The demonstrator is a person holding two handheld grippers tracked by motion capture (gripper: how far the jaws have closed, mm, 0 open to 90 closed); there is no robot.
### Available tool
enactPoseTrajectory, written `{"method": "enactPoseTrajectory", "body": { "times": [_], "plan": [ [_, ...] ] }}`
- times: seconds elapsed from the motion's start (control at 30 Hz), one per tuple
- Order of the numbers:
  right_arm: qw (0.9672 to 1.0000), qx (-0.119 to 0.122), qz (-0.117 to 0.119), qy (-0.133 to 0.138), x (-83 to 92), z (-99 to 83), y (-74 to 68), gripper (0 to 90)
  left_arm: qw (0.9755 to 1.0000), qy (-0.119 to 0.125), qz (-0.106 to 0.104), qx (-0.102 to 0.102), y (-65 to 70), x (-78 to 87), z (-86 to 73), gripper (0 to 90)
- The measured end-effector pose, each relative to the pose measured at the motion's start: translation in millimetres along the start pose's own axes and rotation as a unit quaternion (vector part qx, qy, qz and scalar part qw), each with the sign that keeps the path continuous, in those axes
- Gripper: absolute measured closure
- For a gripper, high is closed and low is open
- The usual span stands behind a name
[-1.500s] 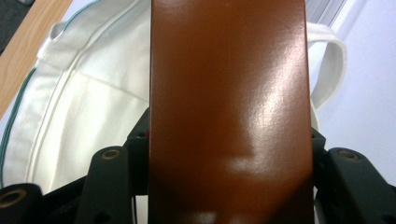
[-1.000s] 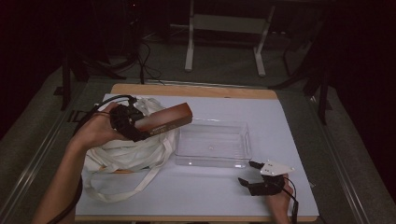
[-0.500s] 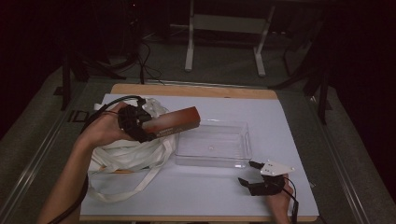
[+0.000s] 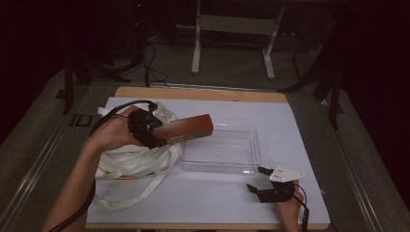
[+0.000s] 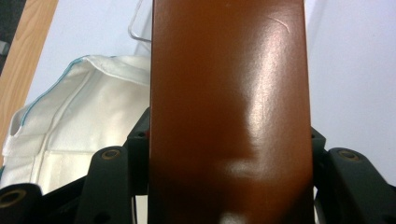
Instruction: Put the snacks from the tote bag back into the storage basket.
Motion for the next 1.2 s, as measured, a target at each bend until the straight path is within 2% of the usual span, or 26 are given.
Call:
{"method": "enactPoseTrajectory", "body": {
  "times": [0.43,0.6,0.83,0.93,1.2],
  "plan": [
    [1.0000,0.000,0.000,0.000,0.0,0.0,-0.1,20.4,0.9997,0.004,-0.016,-0.016,4.9,-5.3,8.4,43.9],
    [1.0000,-0.001,0.000,0.000,0.0,0.1,-0.1,20.4,0.9992,0.003,-0.024,-0.032,8.1,-6.4,11.9,43.9],
    [1.0000,-0.001,0.000,0.000,0.1,0.0,-0.3,20.4,0.9987,0.008,-0.029,-0.041,9.1,-9.3,17.1,43.9],
    [1.0000,-0.001,0.000,0.001,0.2,0.1,-0.3,20.4,0.9980,0.008,-0.033,-0.053,11.0,-11.0,19.0,43.8],
    [1.0000,-0.002,0.000,0.003,0.7,0.3,-0.3,20.4,0.9975,0.011,-0.039,-0.058,12.5,-14.1,23.9,43.8]
  ]
}}
Point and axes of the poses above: each handheld gripper's, and its own axes: x roughly backward along the jaws, z roughly out of its top, y roughly to its right, the point moved 9 cm from there along -x, roughly forward along the jaws, and after that the axes turned 5 degrees about -x, right-handed, at the moved point
